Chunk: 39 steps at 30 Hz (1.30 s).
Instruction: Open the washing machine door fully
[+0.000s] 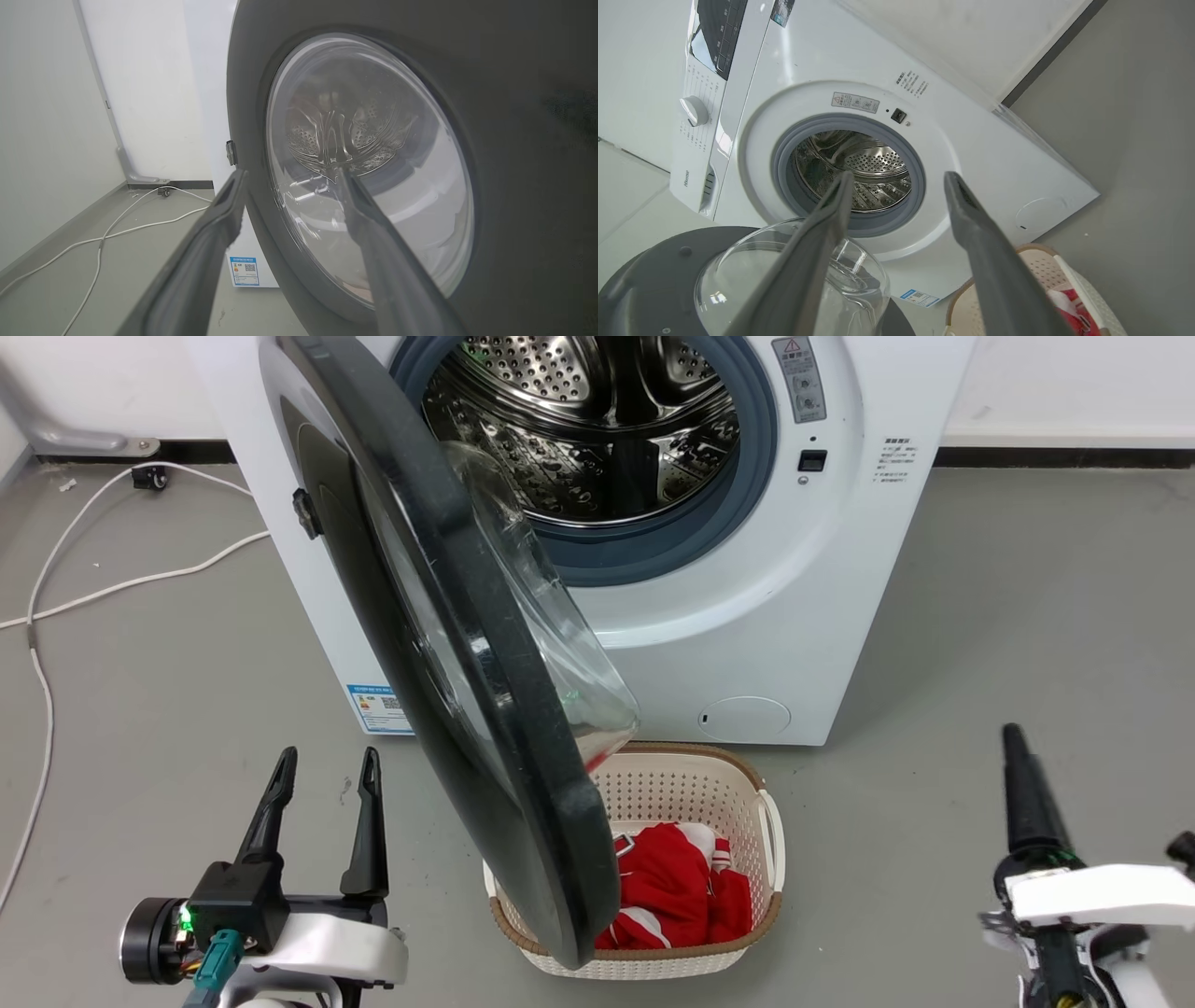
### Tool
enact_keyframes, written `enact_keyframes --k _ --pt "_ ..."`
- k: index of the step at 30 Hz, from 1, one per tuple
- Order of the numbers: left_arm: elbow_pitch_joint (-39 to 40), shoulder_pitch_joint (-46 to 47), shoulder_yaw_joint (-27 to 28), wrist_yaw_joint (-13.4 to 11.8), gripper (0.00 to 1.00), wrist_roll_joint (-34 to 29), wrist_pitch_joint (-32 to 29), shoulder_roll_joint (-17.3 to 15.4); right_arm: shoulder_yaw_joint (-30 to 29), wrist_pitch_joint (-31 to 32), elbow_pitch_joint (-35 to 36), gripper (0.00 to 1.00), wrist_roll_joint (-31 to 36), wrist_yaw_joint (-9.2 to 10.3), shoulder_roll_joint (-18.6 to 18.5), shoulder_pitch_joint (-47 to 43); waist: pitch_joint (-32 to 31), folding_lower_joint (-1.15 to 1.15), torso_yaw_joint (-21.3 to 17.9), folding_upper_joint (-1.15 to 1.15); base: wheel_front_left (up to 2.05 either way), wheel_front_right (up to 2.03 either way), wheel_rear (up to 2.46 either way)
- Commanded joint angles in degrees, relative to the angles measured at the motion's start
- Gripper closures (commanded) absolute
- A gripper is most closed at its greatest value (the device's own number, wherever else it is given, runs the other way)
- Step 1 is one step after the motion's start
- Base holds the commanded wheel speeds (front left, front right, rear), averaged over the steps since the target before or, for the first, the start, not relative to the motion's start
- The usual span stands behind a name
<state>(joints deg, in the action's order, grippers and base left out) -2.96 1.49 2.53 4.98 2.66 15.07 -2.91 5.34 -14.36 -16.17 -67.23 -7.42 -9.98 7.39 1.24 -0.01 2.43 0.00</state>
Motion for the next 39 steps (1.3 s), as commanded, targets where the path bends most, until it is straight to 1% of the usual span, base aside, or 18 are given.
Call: enact_keyframes --k 1,2,3,4,5,7,9,10,13,15,18,22,27,32,39 --pt "0.1 -0.3 0.3 -0.1 0.00 -0.4 0.1 0.0 -2.2 -0.5 0.5 0.00 4.5 -0.12 1.0 -0.8 0.1 0.01 -0.2 0.00 0.00 0.00 0.00" --pt "0.1 -0.3 0.4 -0.1 0.00 -0.4 0.1 0.0 -4.0 -0.7 0.9 0.00 8.6 -0.13 1.3 -0.9 0.1 0.01 -0.4 0.00 0.00 0.00 0.00" --pt "0.1 -0.3 0.4 -0.1 0.00 -0.4 0.1 0.0 -4.0 -0.7 0.9 0.00 8.6 -0.13 1.3 -0.9 0.1 0.01 -0.4 0.00 0.00 0.00 0.00" --pt "0.1 -0.3 0.5 -0.1 0.00 -0.5 0.1 0.0 -6.3 -0.8 1.7 0.00 12.5 -0.12 2.2 -0.9 0.2 0.01 -0.5 0.00 0.00 0.00 0.00" --pt "0.1 -0.2 0.6 -0.1 0.00 -0.4 0.1 0.0 -8.8 -0.8 2.9 0.00 16.8 -0.12 3.1 -0.9 0.2 0.01 -0.6 0.00 0.00 0.00 0.00" --pt "0.2 0.0 0.7 -0.1 0.00 -0.4 0.1 0.0 -13.1 -0.8 6.6 0.00 27.7 -0.12 4.5 -1.3 0.3 0.01 -0.6 0.00 0.00 0.00 0.00" --pt "0.2 0.2 0.8 0.0 0.00 -0.4 0.1 0.0 -15.5 -0.8 10.5 0.00 36.9 -0.10 6.2 -2.3 0.3 0.01 -0.6 0.00 0.00 0.00 0.00" --pt "0.2 0.3 1.0 -0.1 0.00 -0.3 0.1 0.0 -16.0 -0.8 12.7 0.00 42.4 -0.07 6.4 -2.5 0.3 0.01 -0.6 0.00 0.00 0.00 0.00" --pt "0.2 0.4 1.5 -0.2 0.00 -0.2 0.1 0.0 -15.4 -0.8 18.3 0.00 53.8 -0.06 7.0 -3.5 0.3 0.01 -0.6 0.00 0.00 0.00 0.00" --pt "0.3 0.5 1.7 -0.2 0.00 -0.3 0.1 0.0 -14.1 -0.8 20.7 0.00 59.1 -0.06 7.2 -5.2 0.2 0.01 -0.5 0.00 0.00 0.00 0.00" --pt "0.5 0.2 1.9 -0.1 0.00 -0.6 0.1 0.0 -11.7 -0.8 23.0 0.00 63.5 -0.06 7.2 -7.3 0.0 0.01 -0.5 0.00 0.00 0.00 0.00" --pt "0.6 0.0 2.0 0.1 0.00 -1.0 0.1 0.0 -9.4 -0.4 23.6 0.00 66.2 -0.05 7.2 -10.3 0.0 0.01 -0.5 0.00 0.00 0.00 0.00" --pt "0.5 0.0 2.1 0.2 0.00 -1.2 0.1 -0.1 -9.1 -0.1 21.0 0.00 65.8 -0.05 7.2 -12.4 0.1 0.01 -0.5 0.00 0.00 0.00 0.00" --pt "0.5 0.0 2.2 0.3 0.00 -1.4 0.1 -0.1 -9.6 -0.4 18.7 0.00 64.8 -0.05 7.2 -11.6 0.0 0.01 -0.6 0.00 0.00 0.00 0.00" --pt "0.5 -0.1 1.9 0.4 0.00 -1.7 0.1 -0.1 -9.6 -0.7 17.3 0.00 64.4 -0.05 7.2 -10.9 0.1 0.01 -0.6 0.00 0.00 0.00 0.00"
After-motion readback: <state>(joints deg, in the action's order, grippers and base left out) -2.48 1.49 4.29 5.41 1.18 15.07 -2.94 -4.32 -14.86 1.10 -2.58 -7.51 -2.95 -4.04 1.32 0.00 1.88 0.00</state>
